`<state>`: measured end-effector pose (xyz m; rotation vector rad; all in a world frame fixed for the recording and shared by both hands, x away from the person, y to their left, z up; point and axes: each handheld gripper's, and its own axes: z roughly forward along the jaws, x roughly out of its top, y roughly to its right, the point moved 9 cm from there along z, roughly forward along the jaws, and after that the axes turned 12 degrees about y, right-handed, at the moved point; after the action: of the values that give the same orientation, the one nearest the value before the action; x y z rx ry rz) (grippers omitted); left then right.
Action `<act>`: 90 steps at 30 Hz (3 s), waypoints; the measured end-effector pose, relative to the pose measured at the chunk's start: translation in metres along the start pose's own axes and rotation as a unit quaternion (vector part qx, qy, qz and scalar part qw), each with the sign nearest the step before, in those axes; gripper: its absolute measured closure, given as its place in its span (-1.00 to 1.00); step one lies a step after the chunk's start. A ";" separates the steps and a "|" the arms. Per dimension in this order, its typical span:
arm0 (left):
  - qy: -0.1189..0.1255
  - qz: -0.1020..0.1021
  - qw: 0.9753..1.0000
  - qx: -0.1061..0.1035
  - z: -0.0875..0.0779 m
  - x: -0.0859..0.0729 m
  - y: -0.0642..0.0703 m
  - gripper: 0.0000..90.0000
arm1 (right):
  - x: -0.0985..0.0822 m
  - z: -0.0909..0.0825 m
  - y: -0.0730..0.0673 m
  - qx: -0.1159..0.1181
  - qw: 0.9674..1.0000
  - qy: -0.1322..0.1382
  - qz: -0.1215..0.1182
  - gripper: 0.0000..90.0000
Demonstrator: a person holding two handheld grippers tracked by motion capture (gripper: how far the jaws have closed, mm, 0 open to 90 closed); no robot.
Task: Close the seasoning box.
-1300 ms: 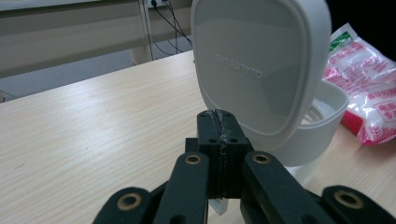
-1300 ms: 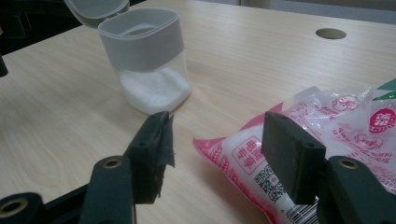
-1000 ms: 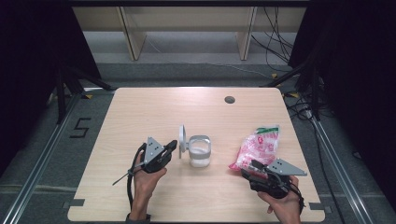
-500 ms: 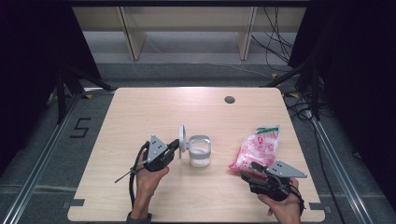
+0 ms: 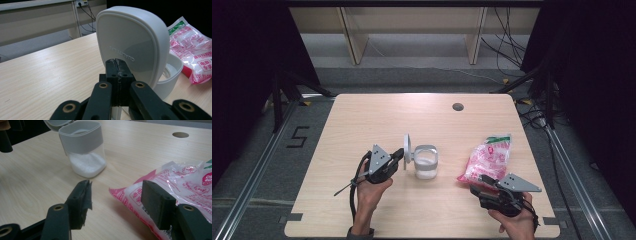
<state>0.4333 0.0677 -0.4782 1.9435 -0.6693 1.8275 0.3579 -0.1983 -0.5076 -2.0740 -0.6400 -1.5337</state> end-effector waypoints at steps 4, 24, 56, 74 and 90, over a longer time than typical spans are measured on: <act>0.000 0.001 1.000 0.000 0.000 0.001 0.001 0.98 | 0.000 -0.001 -0.002 0.001 1.000 0.002 0.009 -0.08; 0.008 0.009 1.000 -0.002 0.002 0.007 0.008 0.98 | -0.003 -0.003 -0.005 0.000 1.000 -0.005 0.025 -0.08; 0.021 -0.009 0.997 -0.067 -0.008 0.005 0.031 0.41 | -0.003 -0.002 -0.004 0.009 1.000 -0.003 0.010 -0.08; 0.005 -0.039 0.996 -0.078 -0.020 -0.012 0.047 -0.29 | -0.007 -0.001 -0.007 0.006 1.000 -0.013 0.021 -0.09; 0.001 -0.033 0.995 -0.091 -0.028 -0.026 0.060 -0.35 | -0.008 -0.003 -0.010 0.008 0.999 -0.015 0.028 -0.11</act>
<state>0.3743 0.0375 -0.5043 1.8219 -0.7344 1.6670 0.3476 -0.1934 -0.5137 -2.0889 -0.5986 -1.4639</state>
